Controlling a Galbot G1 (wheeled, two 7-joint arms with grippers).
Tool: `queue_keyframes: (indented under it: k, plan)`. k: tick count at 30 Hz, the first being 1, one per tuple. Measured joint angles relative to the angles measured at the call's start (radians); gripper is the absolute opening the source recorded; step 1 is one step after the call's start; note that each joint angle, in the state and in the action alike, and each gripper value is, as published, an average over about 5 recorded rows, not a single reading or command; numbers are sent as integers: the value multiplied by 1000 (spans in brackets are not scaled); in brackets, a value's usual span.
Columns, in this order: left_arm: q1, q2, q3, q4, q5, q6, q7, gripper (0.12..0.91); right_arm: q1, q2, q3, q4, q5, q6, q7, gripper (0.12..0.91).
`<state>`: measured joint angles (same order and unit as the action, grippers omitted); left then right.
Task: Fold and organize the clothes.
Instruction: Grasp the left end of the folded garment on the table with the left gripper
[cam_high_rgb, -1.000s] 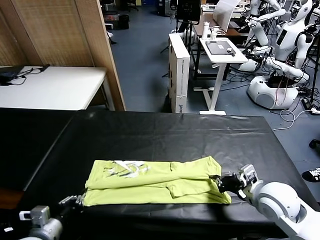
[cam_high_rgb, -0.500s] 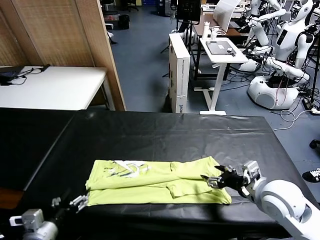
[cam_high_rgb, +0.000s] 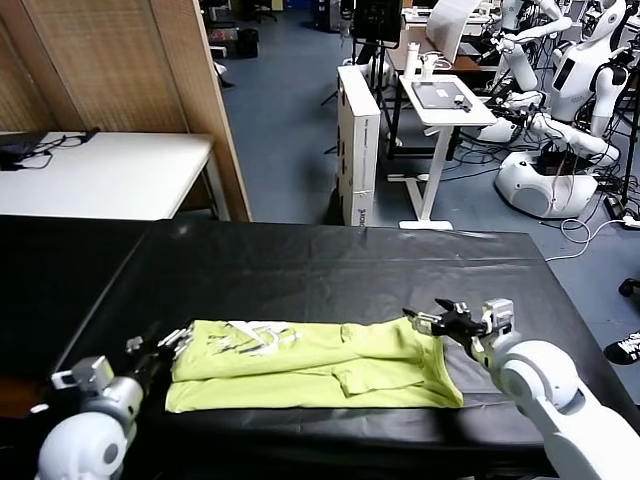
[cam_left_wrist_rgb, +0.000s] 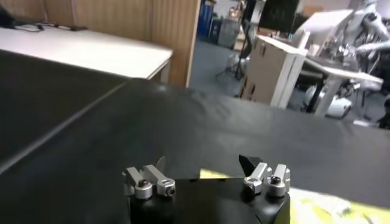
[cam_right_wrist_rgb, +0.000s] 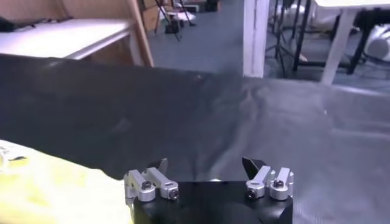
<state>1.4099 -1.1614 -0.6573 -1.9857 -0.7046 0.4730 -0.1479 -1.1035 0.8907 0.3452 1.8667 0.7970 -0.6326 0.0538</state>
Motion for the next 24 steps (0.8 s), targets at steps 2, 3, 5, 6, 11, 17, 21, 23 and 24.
queue_keyframes:
  k: [2,3,5,6,11,17,21,23,24]
  plan:
    - [-6,-1,8,15,1,1,1,907,2,8,-2,-13,-4,3,-1,907]
    - [-8,0,12,21,2,1,2,907,4,11,-4,-20,-6,4,-2,907]
    - [-13,1,20,34,7,1,4,907,10,18,-9,-30,-8,4,-3,906]
    - [-16,2,24,40,9,1,4,907,14,21,-12,-35,-9,5,-3,901]
    - [-26,-3,31,58,10,5,1,906,26,29,-23,-48,-11,3,-5,850]
    - [-18,-4,31,57,9,5,2,875,19,29,-25,-46,-12,1,-6,784]
    - [-22,-4,31,65,11,1,3,851,12,29,-24,-43,-15,0,-7,769]
    - [-28,-4,31,71,12,-2,3,841,9,30,-24,-43,-16,0,-7,759]
    - [-31,-4,32,74,12,-3,4,837,7,31,-24,-43,-17,0,-7,748]
